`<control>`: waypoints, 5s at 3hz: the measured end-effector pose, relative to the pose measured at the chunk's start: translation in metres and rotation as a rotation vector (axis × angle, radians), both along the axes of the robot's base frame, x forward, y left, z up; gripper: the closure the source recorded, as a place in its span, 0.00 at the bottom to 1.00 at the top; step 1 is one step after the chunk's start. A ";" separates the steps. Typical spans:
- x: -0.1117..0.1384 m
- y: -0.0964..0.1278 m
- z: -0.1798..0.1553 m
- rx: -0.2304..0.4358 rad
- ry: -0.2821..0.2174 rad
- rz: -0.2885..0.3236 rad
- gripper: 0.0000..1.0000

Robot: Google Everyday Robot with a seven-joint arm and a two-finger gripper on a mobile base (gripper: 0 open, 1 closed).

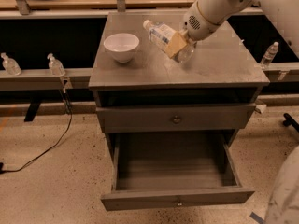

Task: Place blue plastic bottle into middle drawer

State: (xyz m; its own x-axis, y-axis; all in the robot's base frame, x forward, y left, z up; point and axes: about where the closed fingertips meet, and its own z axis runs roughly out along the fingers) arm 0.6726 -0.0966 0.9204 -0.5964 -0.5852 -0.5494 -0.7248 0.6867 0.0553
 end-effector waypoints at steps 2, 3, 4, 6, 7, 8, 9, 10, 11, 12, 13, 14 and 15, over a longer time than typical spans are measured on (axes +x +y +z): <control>-0.043 0.009 -0.001 0.135 0.033 0.227 1.00; -0.115 0.001 -0.007 0.263 0.088 0.465 1.00; -0.139 -0.015 -0.005 0.264 0.080 0.549 1.00; -0.141 -0.021 -0.031 0.252 0.053 0.585 1.00; -0.152 -0.036 -0.101 0.260 0.041 0.660 1.00; -0.161 -0.051 -0.162 0.308 0.055 0.718 1.00; -0.161 -0.051 -0.162 0.308 0.055 0.718 1.00; -0.157 -0.048 -0.205 0.328 0.004 0.745 1.00; -0.150 -0.044 -0.236 0.340 -0.061 0.782 1.00; -0.150 -0.043 -0.235 0.338 -0.060 0.785 1.00; -0.149 -0.039 -0.248 0.248 -0.081 0.811 1.00; -0.160 -0.054 -0.288 0.101 -0.133 0.816 1.00; -0.151 -0.085 -0.344 -0.048 -0.172 0.766 1.00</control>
Offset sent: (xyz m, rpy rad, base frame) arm -0.1441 0.0126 -0.0047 0.1991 -0.1433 0.9131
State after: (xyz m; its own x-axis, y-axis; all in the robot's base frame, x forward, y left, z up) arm 0.5216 -0.1811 0.5765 0.0737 -0.8244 -0.5611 -0.9931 -0.0091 -0.1172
